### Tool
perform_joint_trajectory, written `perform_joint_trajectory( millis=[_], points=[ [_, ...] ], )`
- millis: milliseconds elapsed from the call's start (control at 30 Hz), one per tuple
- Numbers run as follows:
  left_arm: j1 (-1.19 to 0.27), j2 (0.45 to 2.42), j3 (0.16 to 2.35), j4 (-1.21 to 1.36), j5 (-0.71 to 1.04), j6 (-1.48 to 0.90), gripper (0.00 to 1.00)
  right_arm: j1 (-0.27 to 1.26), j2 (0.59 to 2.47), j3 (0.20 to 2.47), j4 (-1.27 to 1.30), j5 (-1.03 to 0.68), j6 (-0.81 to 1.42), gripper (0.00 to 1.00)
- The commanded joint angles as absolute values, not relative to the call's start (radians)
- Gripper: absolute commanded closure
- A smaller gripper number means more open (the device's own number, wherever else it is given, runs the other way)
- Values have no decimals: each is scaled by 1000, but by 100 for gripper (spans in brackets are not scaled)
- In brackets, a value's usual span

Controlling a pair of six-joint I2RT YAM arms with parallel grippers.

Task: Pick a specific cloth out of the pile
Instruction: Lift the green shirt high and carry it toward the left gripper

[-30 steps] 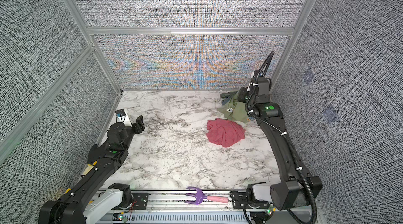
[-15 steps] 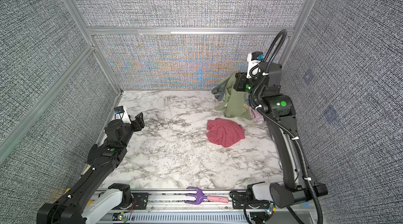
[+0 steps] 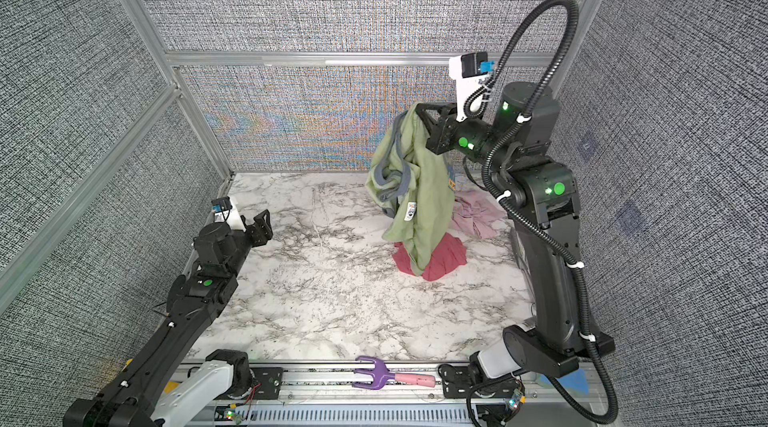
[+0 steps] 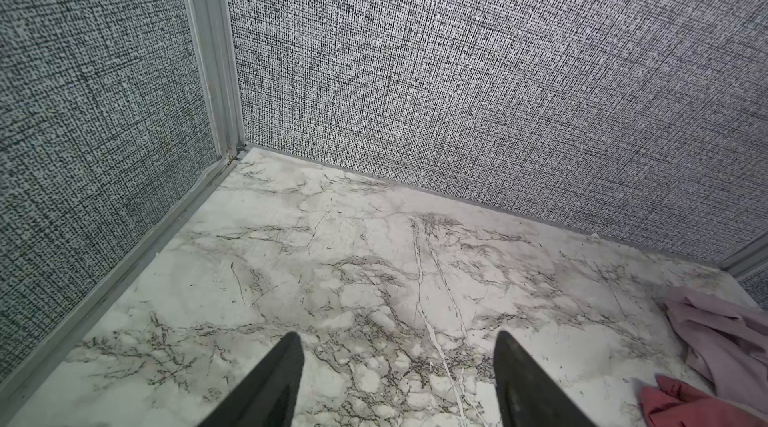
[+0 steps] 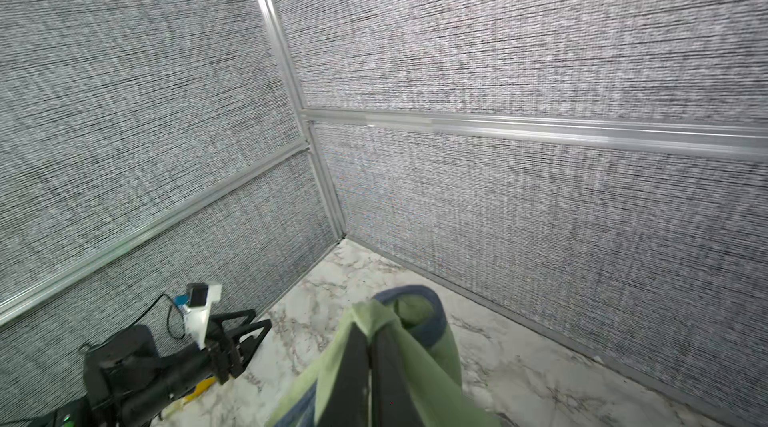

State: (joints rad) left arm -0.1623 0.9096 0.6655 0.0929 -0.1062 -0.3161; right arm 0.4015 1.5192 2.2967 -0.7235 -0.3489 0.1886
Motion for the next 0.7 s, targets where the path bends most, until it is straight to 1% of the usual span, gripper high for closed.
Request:
perform_joint_trajectory(
  millis=[0,233,433,600,667],
  points=[
    [-163,872,714,-2,-145,-321,26,457,1529,2260,-687,-411,206,100],
    [-163,781,822,-182,-210,-320,26,619,1601,2210,-656,-371,187,100],
    [-163,697,857,-264,-235,-319,25,701,1715,2192,-594,-338,183,100],
    [-163,650,885,-316,-257,-306,24,759,1888,2349,-620,-353,179,100],
    [-163,639,898,-337,-270,-298,24,790,1969,2453,-652,-346,169,100]
  ],
)
